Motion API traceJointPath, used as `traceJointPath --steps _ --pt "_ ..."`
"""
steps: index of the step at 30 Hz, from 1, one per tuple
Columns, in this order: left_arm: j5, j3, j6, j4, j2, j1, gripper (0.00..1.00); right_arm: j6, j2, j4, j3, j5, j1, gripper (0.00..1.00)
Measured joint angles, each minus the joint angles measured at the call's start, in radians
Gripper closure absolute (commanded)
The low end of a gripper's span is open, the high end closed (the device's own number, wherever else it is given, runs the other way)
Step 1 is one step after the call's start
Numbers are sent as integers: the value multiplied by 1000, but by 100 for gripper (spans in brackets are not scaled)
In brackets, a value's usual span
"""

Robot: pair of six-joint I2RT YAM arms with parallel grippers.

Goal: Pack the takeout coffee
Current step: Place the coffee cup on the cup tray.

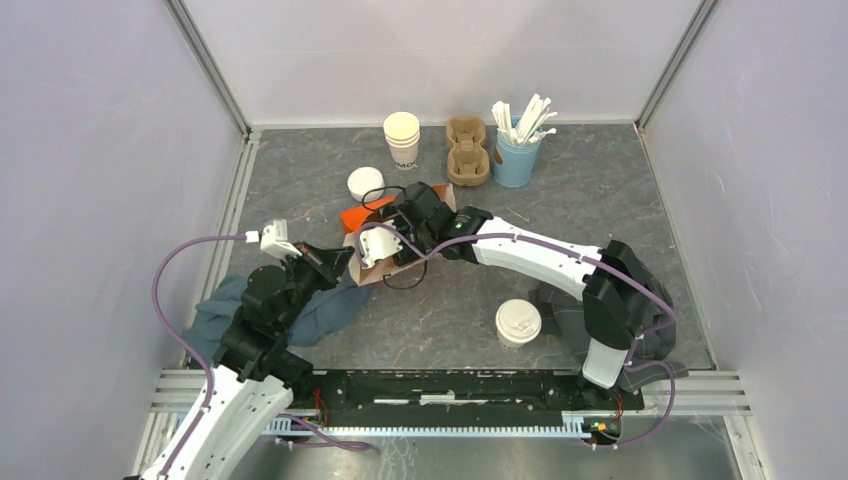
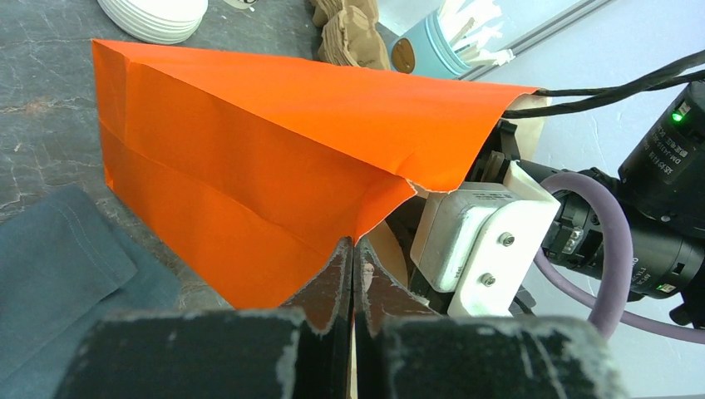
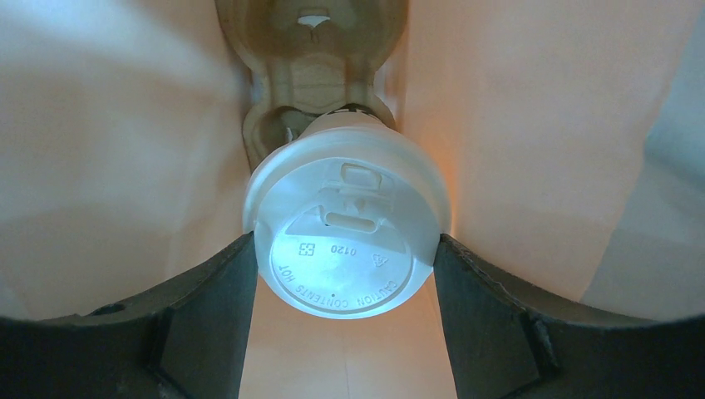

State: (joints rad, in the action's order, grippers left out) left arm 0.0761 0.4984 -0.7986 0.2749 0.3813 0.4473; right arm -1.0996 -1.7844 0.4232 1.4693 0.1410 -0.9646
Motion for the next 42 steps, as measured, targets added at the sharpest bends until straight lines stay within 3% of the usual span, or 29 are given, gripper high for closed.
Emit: traceJointPath --steps 24,42 --pt "-29 103 -2 50 103 0 98 54 1 -92 -45 -56 24 56" --pt "-178 176 -46 124 117 0 98 138 156 33 -150 -134 27 56"
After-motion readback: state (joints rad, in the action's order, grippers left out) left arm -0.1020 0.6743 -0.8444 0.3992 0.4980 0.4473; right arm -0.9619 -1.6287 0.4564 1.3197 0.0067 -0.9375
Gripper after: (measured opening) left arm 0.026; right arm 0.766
